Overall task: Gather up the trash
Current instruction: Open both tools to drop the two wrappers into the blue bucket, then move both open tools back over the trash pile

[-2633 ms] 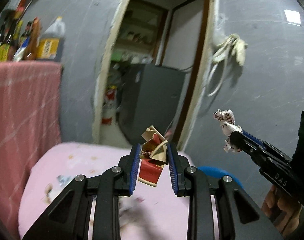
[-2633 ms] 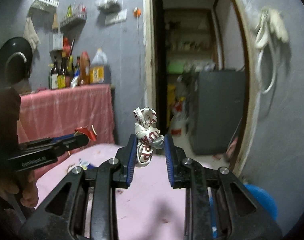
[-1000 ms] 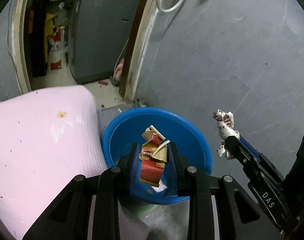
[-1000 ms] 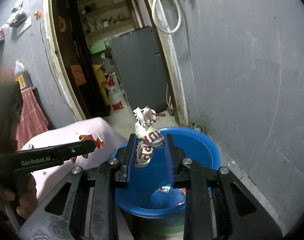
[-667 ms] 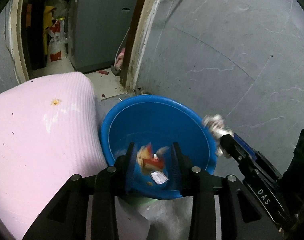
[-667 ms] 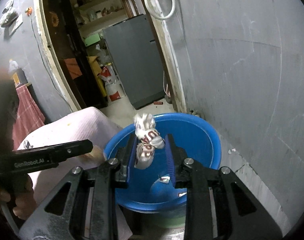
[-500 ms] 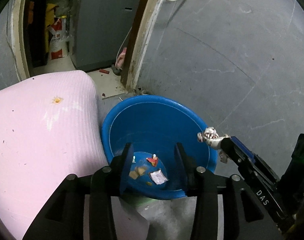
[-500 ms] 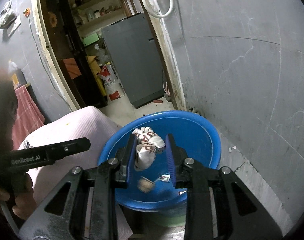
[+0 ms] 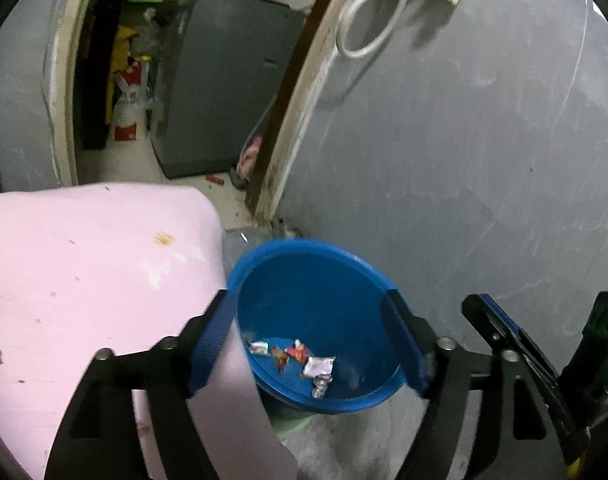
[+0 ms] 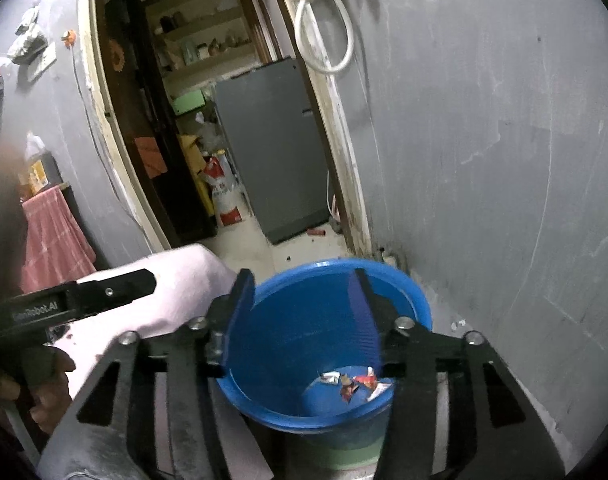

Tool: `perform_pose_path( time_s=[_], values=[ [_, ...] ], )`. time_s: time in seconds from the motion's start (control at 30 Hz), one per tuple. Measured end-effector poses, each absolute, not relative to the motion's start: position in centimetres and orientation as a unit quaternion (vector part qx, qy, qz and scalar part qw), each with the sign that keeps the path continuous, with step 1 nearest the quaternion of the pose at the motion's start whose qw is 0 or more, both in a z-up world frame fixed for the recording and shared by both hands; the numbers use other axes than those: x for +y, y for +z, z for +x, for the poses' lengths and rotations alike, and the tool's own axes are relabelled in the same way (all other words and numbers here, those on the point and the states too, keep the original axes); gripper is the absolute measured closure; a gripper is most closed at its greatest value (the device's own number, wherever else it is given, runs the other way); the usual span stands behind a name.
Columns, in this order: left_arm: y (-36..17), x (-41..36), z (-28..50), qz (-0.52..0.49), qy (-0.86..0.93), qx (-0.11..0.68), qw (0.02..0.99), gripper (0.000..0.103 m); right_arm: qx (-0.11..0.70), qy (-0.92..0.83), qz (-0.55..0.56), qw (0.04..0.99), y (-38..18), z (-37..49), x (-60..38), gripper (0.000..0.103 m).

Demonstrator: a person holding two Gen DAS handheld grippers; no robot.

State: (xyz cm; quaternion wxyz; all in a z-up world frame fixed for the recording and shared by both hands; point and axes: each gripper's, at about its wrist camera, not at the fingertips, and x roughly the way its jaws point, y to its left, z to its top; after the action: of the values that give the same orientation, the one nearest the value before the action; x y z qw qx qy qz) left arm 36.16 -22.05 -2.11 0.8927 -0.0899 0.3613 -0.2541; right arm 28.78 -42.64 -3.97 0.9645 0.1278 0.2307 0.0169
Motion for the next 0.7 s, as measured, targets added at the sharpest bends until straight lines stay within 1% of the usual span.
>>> perform_pose_path(
  time_s=[0.03, 0.07, 0.1, 0.13, 0.17, 0.27, 0.3, 0.37, 0.43, 0.7],
  values=[
    [-1.6, -21.4, 36.0, -0.096, -0.252, 0.353, 0.896, 0.021, 0.224, 0.017, 0.125, 0.967, -3.4, 28.5, -42.4, 0.046],
    [-1.0, -20.6, 35.7, -0.102, -0.247, 0.343, 0.901, 0.018, 0.218, 0.018, 0.123, 0.968, -3.0, 28.3, -42.2, 0.041],
    [-0.5, -20.2, 35.5, -0.106, -0.241, 0.333, 0.905, 0.012, 0.210, 0.019, 0.121, 0.970, -2.4, 28.0, -41.9, 0.038],
    [0.0, -19.5, 35.2, -0.110, -0.233, 0.321, 0.911, 0.008, 0.201, 0.021, 0.118, 0.972, -1.8, 27.7, -41.6, 0.032],
    [0.6, -18.7, 34.8, -0.113, -0.226, 0.309, 0.917, 0.006, 0.193, 0.023, 0.117, 0.974, -1.2, 27.5, -41.3, 0.025],
    [2.2, -16.9, 34.0, -0.114, -0.210, 0.280, 0.930, 0.003, 0.168, 0.031, 0.111, 0.979, 0.5, 26.6, -40.2, 0.014],
    [2.8, -16.1, 33.7, -0.113, -0.202, 0.269, 0.935, 0.003, 0.161, 0.033, 0.108, 0.980, 0.9, 26.4, -39.8, 0.012],
    [4.0, -14.7, 32.8, -0.106, -0.188, 0.243, 0.946, 0.002, 0.147, 0.040, 0.104, 0.983, 1.8, 26.0, -39.0, 0.003],
    [5.1, -13.4, 31.9, -0.101, -0.179, 0.223, 0.953, 0.002, 0.131, 0.051, 0.100, 0.985, 2.8, 25.5, -38.1, 0.000],
    [7.4, -8.7, 28.0, -0.085, -0.141, 0.173, 0.971, 0.002, 0.090, 0.085, 0.070, 0.990, 5.6, 24.1, -33.4, 0.000]
  ],
)
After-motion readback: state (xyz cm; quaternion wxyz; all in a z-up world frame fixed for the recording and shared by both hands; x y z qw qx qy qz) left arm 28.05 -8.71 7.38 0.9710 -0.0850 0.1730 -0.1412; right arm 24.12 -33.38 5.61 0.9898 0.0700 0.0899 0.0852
